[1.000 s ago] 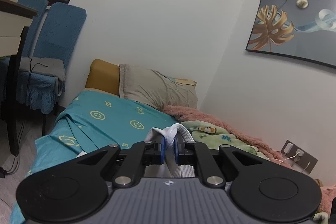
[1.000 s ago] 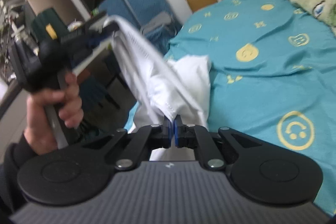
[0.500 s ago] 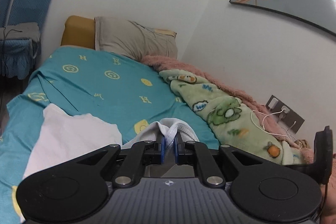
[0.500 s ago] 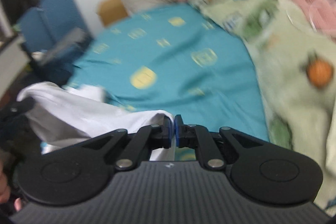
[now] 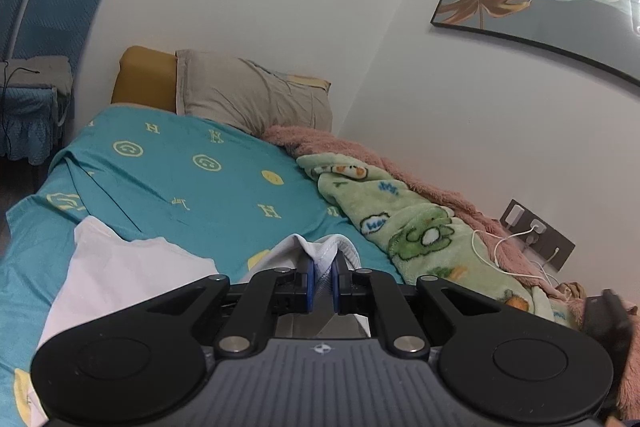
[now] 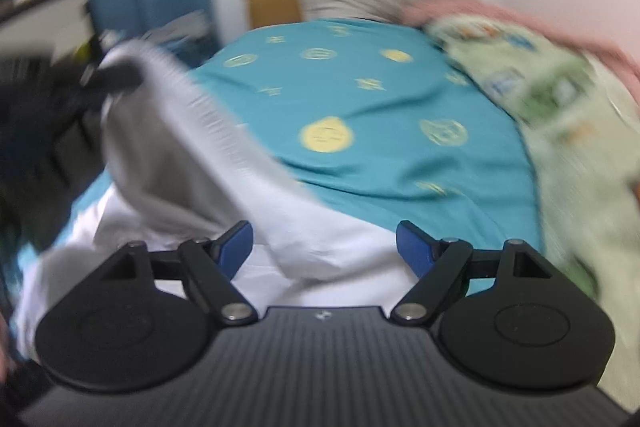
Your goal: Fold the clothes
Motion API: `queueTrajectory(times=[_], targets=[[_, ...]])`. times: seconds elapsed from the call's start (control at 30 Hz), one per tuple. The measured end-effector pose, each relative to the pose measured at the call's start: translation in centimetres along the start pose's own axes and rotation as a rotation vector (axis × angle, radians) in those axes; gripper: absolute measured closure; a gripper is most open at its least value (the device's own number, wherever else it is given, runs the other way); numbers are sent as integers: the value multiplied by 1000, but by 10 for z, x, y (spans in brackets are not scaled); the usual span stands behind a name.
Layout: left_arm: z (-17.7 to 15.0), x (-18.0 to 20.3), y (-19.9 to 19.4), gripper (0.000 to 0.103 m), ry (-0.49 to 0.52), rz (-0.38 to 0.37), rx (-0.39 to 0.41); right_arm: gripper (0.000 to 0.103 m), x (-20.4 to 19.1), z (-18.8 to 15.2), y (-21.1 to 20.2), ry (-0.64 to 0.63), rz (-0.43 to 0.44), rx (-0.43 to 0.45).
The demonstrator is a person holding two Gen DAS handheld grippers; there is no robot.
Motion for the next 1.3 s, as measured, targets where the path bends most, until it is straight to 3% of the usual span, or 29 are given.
queueTrajectory(times=[0.1,0.23,0.37,0.6,0.7,0.77,0.8,0.9,0.93,1.03,1.1,1.2,1.3], targets=[[1,1,-8,94,19,32,12,24,-14,2,13,-37,-101,17],[0,11,-21,94,151,174,10,23,32,16,-8,230,-206,131],[-13,25,-17,94,184,150,-36,23,58,30,-46,374,-244,306],[-31,33,-19,93,237,159,-51,23,51,41,-80,345,-236,471],[-32,38,-21,82,284,158,-37,23,50,44,-85,331,-222,488],[-34,43,-20,64,326,161,-43,23,50,46,-88,324,-212,495],[-38,46,-17,62,356,171,-55,23,49,46,-89,320,-207,499],[-54,55,-1,50,494,220,-117,23,52,48,-86,334,-181,476],[-61,56,5,47,558,271,-139,23,53,48,-86,340,-179,473],[-82,53,24,46,732,458,-225,23,54,47,-89,351,-174,472],[-93,51,30,46,803,516,-251,23,52,46,-90,354,-171,473],[-94,52,30,46,805,544,-239,23,51,45,-91,355,-175,473],[-84,55,21,46,741,564,-180,23,52,43,-89,361,-187,462]])
Point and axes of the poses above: each gripper's, at about its wrist camera, not at the fingertips, and y roughly the way its jaws point, x to its right, z to its top, the point moved 7 cm from there along y, roughly the way its jaws point, and after that the axes turned 15 degrees about -z, right-handed, at the moved point
